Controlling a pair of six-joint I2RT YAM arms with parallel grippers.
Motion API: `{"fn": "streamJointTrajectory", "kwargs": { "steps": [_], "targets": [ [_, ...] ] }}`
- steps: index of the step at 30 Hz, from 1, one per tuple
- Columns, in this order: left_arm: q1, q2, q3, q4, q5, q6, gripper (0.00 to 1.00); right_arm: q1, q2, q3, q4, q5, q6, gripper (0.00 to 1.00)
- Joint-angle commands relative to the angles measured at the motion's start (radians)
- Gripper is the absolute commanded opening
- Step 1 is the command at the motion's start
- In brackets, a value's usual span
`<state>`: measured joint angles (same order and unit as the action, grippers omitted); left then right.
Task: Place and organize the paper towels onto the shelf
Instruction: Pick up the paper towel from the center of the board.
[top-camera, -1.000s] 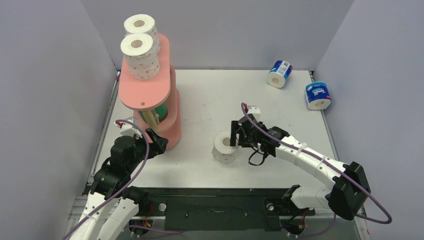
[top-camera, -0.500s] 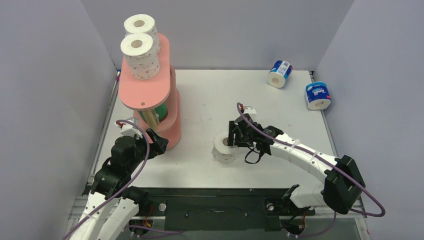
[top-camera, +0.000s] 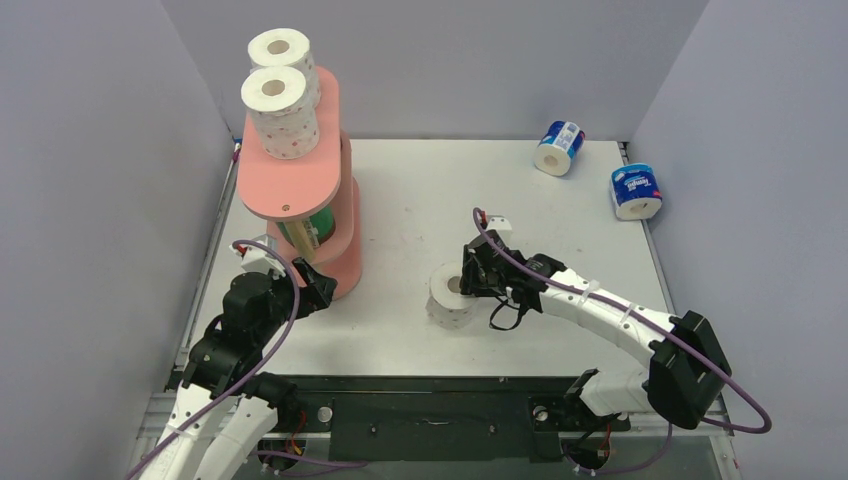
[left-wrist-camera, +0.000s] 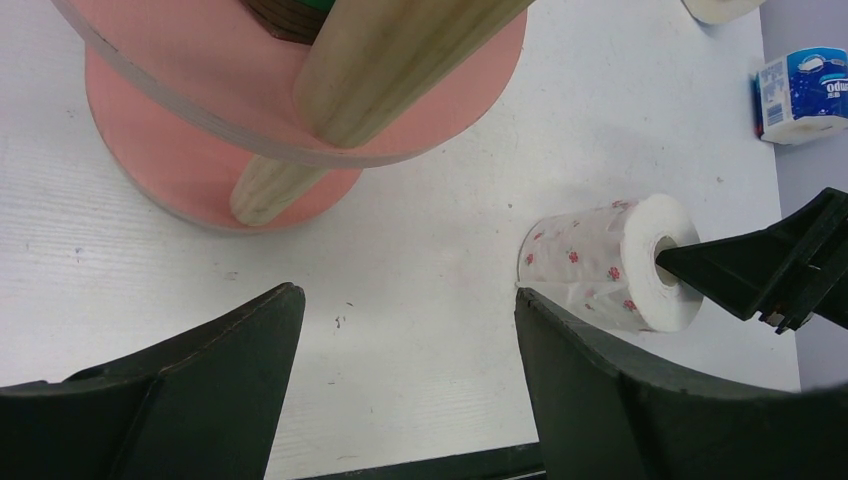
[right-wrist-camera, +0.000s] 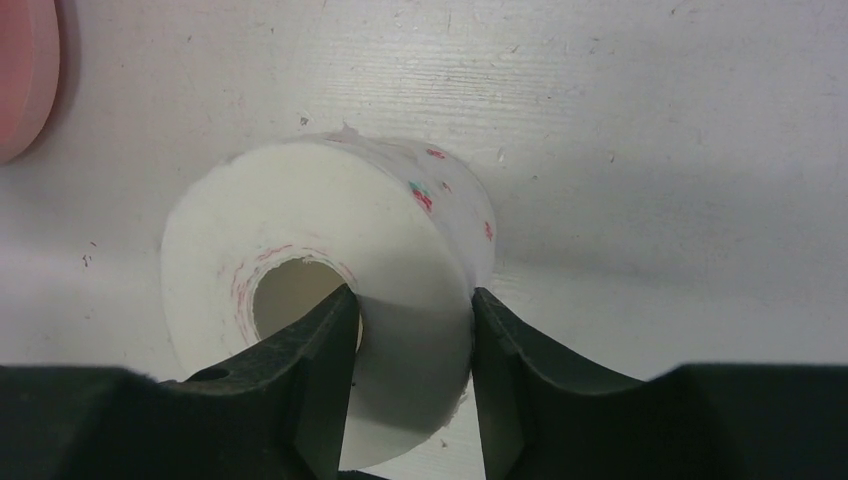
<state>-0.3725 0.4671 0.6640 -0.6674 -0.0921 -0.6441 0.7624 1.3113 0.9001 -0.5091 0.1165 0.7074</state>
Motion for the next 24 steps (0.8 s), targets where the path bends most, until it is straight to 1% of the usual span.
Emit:
{"fn": "streamJointTrajectory", "kwargs": {
  "steps": [1, 8, 13, 17, 24],
  "targets": [
    [-0.006, -0.013, 0.008, 0.052, 0.014, -0.006, 0.75, 0.014, -0.035, 0.005, 0.001, 0.027, 0.000, 0.37],
    [-0.006, -0.008, 0.018, 0.064, 0.016, -0.011, 0.75, 0.022, -0.073, 0.052, -0.045, 0.063, -0.016, 0.31],
    [-0.006, 0.009, 0.039, 0.067, 0.019, -0.015, 0.75, 0.023, -0.111, 0.148, -0.121, 0.109, -0.057, 0.29],
    [-0.006, -0.012, 0.038, 0.048, -0.003, -0.012, 0.75, 0.020, -0.133, 0.279, -0.189, 0.146, -0.094, 0.29],
    [-0.006, -0.026, 0.055, 0.021, -0.027, -0.014, 0.75, 0.022, -0.102, 0.617, -0.265, 0.172, -0.159, 0.28]
  ]
}}
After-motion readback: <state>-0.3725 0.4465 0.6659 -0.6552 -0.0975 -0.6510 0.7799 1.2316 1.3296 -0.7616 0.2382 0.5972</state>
